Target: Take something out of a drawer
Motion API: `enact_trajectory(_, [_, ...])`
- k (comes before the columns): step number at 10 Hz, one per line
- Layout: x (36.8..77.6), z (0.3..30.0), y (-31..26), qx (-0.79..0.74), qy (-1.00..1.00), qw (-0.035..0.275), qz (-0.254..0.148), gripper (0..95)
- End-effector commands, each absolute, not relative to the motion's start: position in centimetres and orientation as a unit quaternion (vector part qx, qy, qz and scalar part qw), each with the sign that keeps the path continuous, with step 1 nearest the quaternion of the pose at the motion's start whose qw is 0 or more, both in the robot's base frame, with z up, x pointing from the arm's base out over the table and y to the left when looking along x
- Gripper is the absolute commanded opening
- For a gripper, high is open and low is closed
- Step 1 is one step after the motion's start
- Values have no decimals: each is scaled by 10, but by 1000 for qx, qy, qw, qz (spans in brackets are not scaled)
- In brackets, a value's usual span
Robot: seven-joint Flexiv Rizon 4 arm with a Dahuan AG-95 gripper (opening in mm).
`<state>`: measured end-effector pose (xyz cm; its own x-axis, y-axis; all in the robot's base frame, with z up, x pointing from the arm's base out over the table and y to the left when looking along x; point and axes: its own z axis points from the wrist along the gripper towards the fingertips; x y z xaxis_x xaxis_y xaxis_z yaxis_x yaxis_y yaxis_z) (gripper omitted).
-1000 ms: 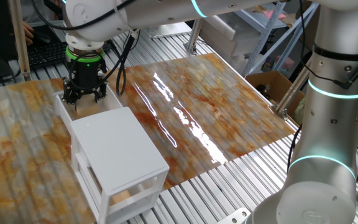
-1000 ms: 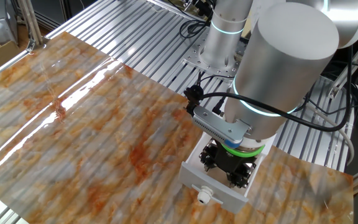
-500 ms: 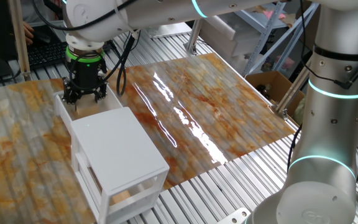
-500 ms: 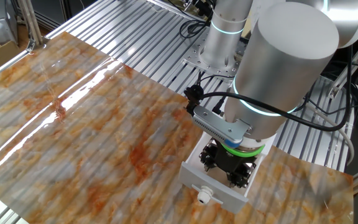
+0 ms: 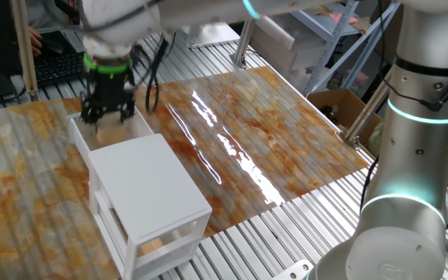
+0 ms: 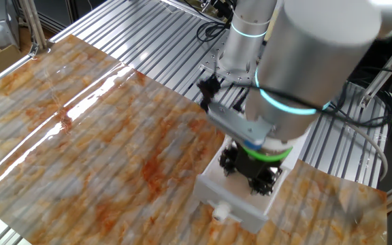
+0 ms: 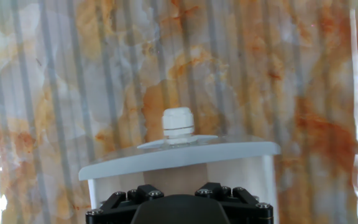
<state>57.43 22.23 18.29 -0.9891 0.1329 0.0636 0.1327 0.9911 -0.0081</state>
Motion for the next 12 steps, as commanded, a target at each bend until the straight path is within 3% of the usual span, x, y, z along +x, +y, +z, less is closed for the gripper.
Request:
enact_trajectory(1, [576,181,223,-68,-997,29,3,0])
enact_trajectory(12, [565,202,208,-78,-996,39,4,0])
